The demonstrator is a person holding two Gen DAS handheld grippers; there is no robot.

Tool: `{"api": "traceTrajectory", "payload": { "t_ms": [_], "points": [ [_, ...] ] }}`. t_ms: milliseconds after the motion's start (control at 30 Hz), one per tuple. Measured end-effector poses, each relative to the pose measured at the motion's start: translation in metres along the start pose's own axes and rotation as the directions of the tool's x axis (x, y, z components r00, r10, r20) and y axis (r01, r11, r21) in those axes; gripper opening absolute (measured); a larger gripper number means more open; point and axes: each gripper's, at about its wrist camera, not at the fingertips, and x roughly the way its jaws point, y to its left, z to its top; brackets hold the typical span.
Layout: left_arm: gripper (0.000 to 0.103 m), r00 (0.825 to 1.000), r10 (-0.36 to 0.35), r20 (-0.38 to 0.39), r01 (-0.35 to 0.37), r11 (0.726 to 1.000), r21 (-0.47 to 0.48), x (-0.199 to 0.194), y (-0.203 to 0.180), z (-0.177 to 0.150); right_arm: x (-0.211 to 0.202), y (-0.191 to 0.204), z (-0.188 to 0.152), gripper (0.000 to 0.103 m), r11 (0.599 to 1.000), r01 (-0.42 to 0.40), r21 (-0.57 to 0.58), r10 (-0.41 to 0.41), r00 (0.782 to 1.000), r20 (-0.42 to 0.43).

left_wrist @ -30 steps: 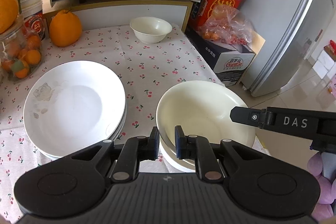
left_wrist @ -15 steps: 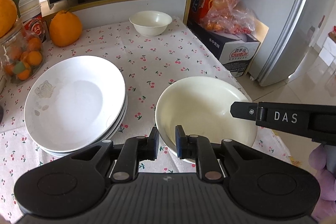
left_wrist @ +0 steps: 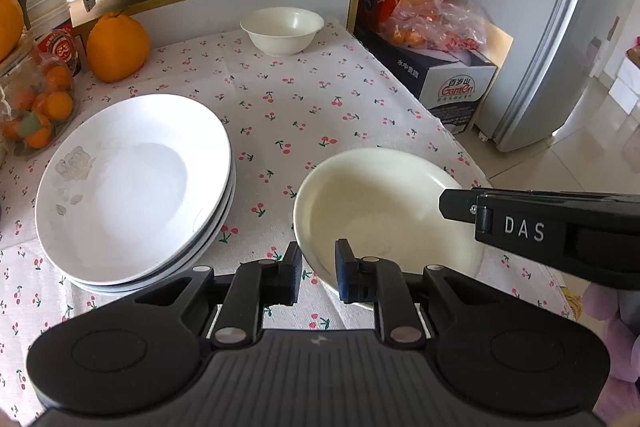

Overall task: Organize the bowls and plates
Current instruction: 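Lift the gripped white bowl with both tools and carry it beside the plate stack, then lower the white bowl onto the cloth and open both tools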

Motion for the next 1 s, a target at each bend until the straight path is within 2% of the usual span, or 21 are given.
{"api": "traceTrajectory", "payload": {
  "t_ms": [400, 467, 600, 667, 767, 1000],
  "points": [
    [0.026, 1.0, -0.001, -0.015, 0.002, 1.0, 0.01, 0.0, 0.003, 0.003, -0.001, -0.008, 0.001, 0.02, 0.999, 0.005, 0.033, -0.005, 1.0, -0.011],
    [0.034, 1.0, 0.003, -0.018, -0.003, 1.0, 0.012, 0.0, 0.004, 0.003, -0.001, -0.01, 0.002, 0.021, 0.999, 0.001, 0.04, 0.0, 1.0, -0.014],
    [0.041, 1.0, 0.007, -0.02, -0.007, 1.0, 0.007, 0.0, 0.007, 0.005, -0.004, -0.011, 0.004, 0.036, 0.999, -0.011, 0.047, 0.012, 1.0, -0.008],
    [0.049, 1.0, 0.003, -0.024, -0.003, 1.0, 0.002, 0.0, 0.009, 0.007, -0.005, -0.012, 0.005, 0.04, 0.998, -0.018, 0.052, 0.018, 1.0, -0.007],
    [0.057, 1.0, -0.004, -0.02, 0.004, 1.0, -0.004, -0.002, 0.01, 0.009, -0.005, -0.013, 0.008, 0.049, 0.998, -0.025, 0.06, 0.026, 1.0, -0.004],
    [0.07, 1.0, -0.025, -0.008, 0.025, 0.999, -0.023, -0.007, 0.014, 0.016, -0.004, -0.012, 0.017, 0.058, 0.997, -0.036, 0.067, 0.036, 0.999, -0.009]
  ]
}}
